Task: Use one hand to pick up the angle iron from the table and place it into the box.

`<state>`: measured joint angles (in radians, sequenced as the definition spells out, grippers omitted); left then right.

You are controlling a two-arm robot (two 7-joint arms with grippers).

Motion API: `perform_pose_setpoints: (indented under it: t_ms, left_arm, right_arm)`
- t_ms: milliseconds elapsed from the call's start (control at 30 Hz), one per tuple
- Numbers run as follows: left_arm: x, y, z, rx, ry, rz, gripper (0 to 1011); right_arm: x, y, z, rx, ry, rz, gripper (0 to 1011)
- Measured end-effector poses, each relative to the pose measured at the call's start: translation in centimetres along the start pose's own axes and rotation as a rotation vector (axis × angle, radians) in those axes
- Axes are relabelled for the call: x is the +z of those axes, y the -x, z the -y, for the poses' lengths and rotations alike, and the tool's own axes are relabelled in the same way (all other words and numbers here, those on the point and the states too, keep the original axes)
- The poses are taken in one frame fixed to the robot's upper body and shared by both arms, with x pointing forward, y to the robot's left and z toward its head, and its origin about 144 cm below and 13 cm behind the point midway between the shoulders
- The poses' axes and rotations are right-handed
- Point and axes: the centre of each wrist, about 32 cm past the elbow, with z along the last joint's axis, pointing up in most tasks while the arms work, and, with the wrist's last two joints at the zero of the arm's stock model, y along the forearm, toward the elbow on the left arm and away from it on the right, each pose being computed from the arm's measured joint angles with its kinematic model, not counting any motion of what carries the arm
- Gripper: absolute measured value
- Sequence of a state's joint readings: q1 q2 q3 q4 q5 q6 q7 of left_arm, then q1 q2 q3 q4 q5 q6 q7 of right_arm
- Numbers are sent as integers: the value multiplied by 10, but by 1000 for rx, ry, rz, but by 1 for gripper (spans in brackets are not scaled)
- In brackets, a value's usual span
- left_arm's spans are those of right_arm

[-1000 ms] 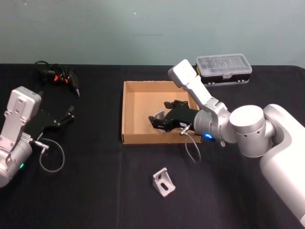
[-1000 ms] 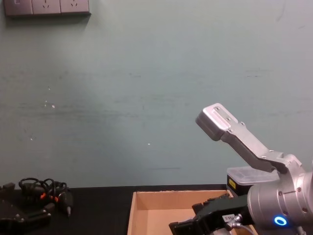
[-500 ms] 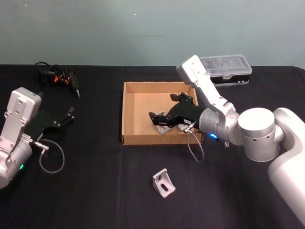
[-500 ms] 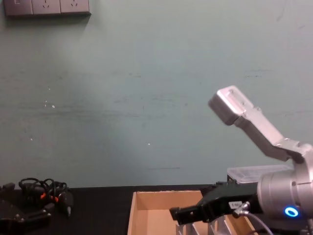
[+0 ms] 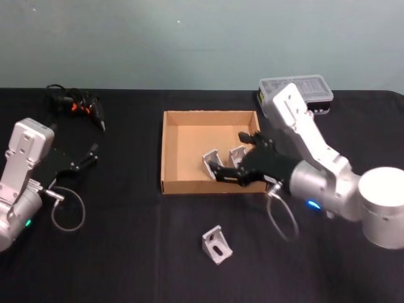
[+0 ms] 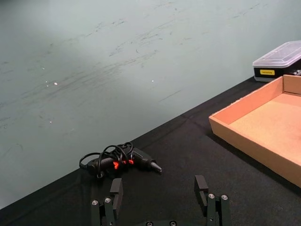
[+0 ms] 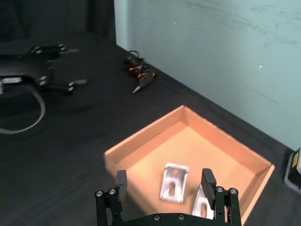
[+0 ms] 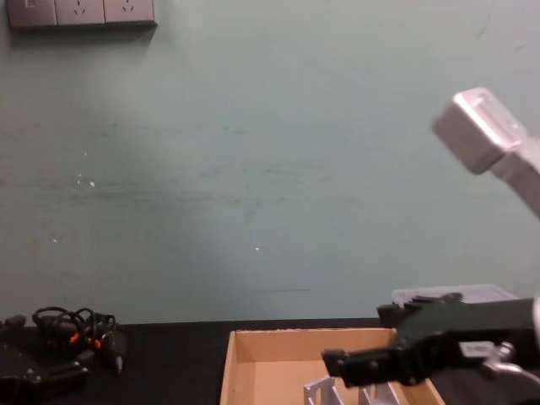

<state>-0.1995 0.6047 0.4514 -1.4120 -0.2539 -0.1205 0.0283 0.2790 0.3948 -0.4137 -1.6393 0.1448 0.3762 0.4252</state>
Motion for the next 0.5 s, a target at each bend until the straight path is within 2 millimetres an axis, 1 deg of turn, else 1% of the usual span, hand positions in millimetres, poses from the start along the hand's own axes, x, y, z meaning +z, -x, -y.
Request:
perform_pose_setpoints:
  t_ms: [100,233,267,300,333,500]
  left_arm:
    - [0,0,0,0,0,0,1000]
    - [0,0,0,0,0,0,1000]
    - [0,0,0,0,0,0,1000]
    - [0,0,0,0,0,0,1000]
    - [0,0,0,0,0,0,1000]
    - [0,0,0,0,0,0,1000]
  right_arm:
    - [-1,8,21,20,21,8,1004]
    - [-4,16,35,37,41,5,1004]
    - [-8,21,45,48,55,-2,1004]
    - [-8,21,45,48,55,-2,1004]
    - [-10,24,50,56,65,-7,1004]
    - [-19,33,61,78,87,-39,1004]
